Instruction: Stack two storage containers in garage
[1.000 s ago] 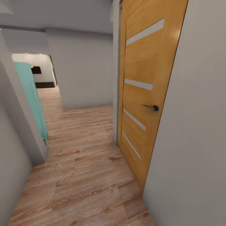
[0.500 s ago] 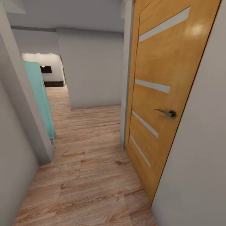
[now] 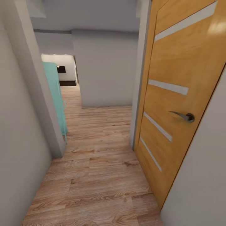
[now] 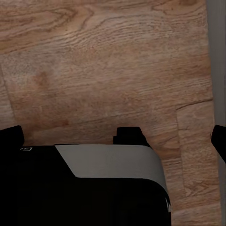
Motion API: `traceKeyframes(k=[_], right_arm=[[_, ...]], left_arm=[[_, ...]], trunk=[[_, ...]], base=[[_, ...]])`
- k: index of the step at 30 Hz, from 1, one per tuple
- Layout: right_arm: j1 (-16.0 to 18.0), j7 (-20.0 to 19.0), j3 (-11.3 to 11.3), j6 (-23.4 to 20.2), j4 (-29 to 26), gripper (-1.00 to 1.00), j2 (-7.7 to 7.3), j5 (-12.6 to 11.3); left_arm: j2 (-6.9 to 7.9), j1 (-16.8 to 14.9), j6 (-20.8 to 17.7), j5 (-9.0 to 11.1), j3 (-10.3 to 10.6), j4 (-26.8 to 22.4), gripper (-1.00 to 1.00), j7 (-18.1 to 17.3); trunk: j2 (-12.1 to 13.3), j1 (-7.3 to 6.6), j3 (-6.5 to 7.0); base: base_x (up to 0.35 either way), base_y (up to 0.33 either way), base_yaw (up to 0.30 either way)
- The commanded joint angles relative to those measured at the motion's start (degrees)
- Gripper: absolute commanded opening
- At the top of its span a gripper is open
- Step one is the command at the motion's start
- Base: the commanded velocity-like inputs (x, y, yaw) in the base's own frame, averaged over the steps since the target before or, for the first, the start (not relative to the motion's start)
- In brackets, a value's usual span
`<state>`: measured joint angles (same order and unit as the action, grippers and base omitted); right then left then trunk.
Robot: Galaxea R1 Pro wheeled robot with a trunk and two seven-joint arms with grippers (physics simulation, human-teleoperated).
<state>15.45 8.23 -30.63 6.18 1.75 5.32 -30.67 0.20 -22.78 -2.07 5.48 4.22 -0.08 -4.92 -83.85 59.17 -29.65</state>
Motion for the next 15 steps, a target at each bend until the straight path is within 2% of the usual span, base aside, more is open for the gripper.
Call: traceKeyframes(k=[1,10,15], right_arm=[[0.07,0.03,-0.48,0.33,0.18,1.0,0.05,-0.53],[0.06,0.03,-0.48,0.33,0.18,1.0,0.04,-0.56],[0.09,0.03,-0.48,0.33,0.18,1.0,0.04,-0.53]], left_arm=[[0.01,-0.03,-0.22,0.58,0.44,-0.01,1.0,-0.2],[0.01,-0.02,-0.23,0.6,0.43,-0.01,1.0,-0.26],[0.06,0.0,-0.24,0.65,0.42,-0.01,1.0,-0.26]], trunk=[[-0.03,0.0,-0.06],[-0.03,0.0,-0.06],[-0.03,0.0,-0.06]], base=[[0.0,0.0,0.267],[0.011,0.0,0.268],[0.231,0.0,0.268]])
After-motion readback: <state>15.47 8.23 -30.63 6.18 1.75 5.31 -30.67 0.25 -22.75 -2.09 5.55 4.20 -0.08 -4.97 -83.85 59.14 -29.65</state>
